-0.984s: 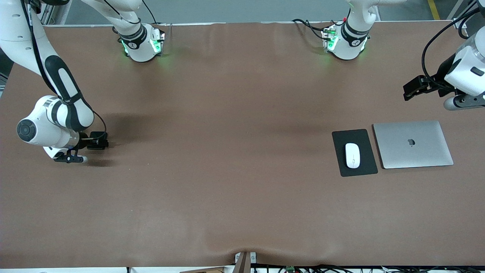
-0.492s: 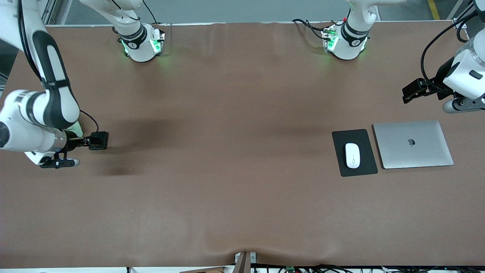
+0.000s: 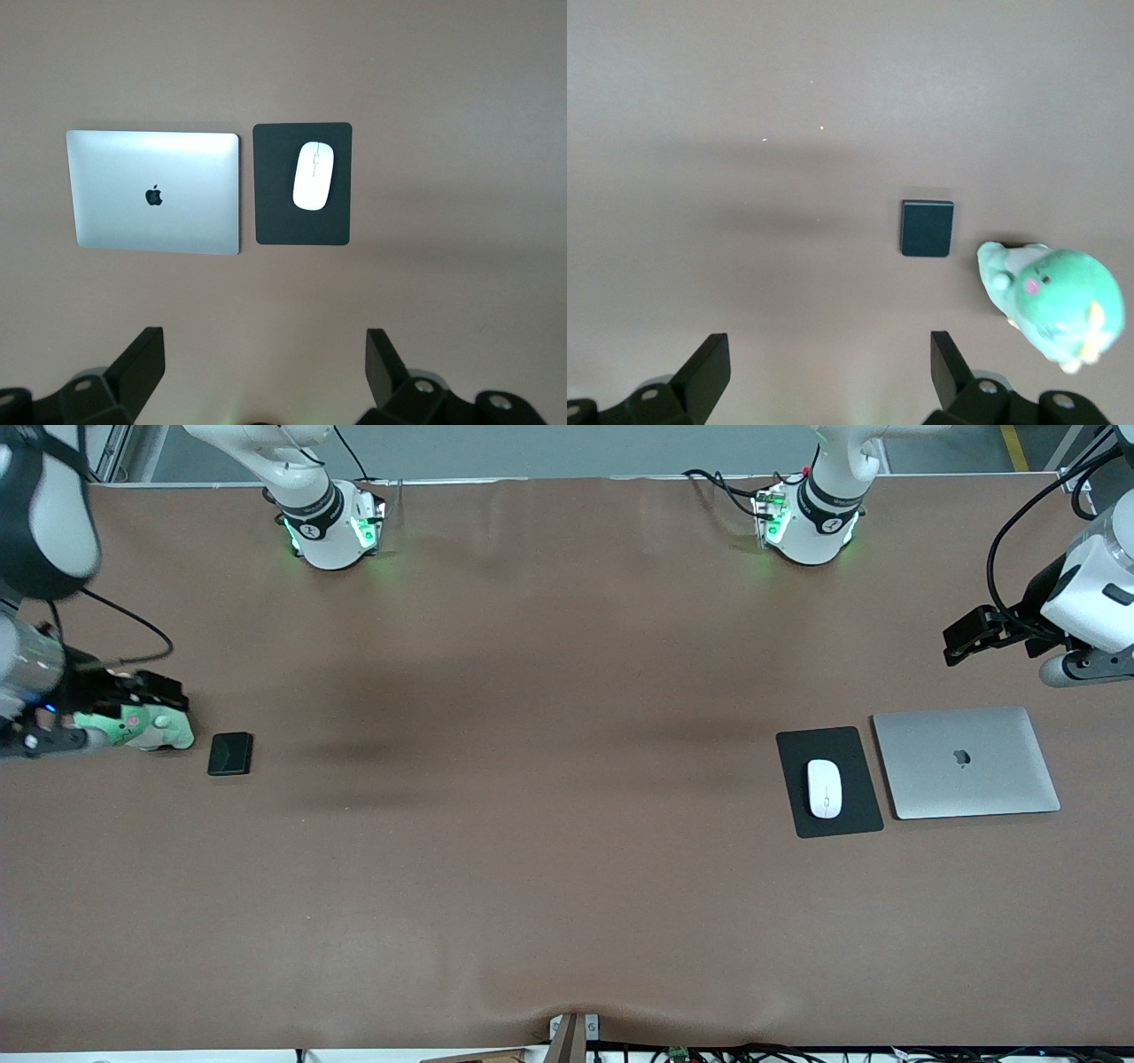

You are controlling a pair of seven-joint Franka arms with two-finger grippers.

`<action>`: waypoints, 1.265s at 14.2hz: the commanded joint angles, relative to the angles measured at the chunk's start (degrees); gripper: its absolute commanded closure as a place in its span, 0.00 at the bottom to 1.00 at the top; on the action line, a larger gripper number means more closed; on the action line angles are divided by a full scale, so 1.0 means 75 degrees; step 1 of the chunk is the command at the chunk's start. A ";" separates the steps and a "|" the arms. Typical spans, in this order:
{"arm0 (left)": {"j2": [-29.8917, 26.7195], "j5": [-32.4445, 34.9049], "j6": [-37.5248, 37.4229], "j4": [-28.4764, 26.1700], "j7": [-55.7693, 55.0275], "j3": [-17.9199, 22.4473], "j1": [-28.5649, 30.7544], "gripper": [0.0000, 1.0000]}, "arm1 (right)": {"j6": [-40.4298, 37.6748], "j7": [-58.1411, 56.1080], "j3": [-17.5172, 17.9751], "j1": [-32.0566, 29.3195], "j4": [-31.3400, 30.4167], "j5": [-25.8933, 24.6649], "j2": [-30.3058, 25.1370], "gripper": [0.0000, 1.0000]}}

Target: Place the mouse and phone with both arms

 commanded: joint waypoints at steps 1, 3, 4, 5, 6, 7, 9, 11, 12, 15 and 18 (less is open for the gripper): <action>-0.0109 -0.0042 -0.0117 0.0085 0.0120 -0.0011 0.0002 0.00 | -0.0722 0.0135 -0.0012 0.0150 0.0371 -0.0109 -0.0662 0.00; -0.0121 -0.0111 -0.0128 0.0085 0.0120 -0.0011 0.0002 0.00 | -0.1015 0.0392 -0.0256 0.0360 0.0336 -0.0109 -0.1087 0.00; -0.0167 -0.0147 -0.0129 0.0085 0.0109 -0.0022 0.0002 0.00 | -0.1144 0.0555 -0.0479 0.0593 0.0325 -0.0109 -0.1122 0.00; -0.0203 -0.0147 -0.0129 0.0085 0.0097 -0.0022 -0.0009 0.00 | -0.1169 0.0661 -0.0667 0.0723 0.0325 -0.0063 -0.1158 0.00; -0.0203 -0.0147 -0.0175 0.0120 0.0097 -0.0022 0.0002 0.00 | -0.1157 0.0662 -0.0785 0.0783 0.0325 -0.0027 -0.1228 0.00; -0.0191 -0.0159 -0.0291 0.0236 0.0109 0.0001 0.0014 0.00 | -0.1157 0.0662 -0.0809 0.0783 0.0325 -0.0015 -0.1240 0.00; -0.0179 -0.0159 -0.0491 0.0366 0.0097 0.0001 0.0002 0.00 | -0.1157 0.0674 -0.0809 0.0772 0.0325 -0.0015 -0.1240 0.00; -0.0179 -0.0159 -0.0562 0.0413 0.0097 0.0001 0.0002 0.00 | -0.1146 0.0849 -0.0786 0.0771 0.0336 -0.0004 -0.1240 0.00; -0.0179 -0.0159 -0.0562 0.0413 0.0097 0.0001 0.0002 0.00 | -0.1134 0.0873 -0.0786 0.0760 0.0359 -0.0004 -0.1228 0.00; -0.0179 -0.0159 -0.0562 0.0448 0.0097 0.0001 0.0002 0.00 | -0.1075 0.0873 -0.0797 0.0771 0.0348 0.0020 -0.1228 0.00; -0.0179 -0.0159 -0.0562 0.0495 0.0109 0.0013 0.0002 0.00 | -0.1063 0.0862 -0.0786 0.0795 0.0371 0.0020 -0.1217 0.00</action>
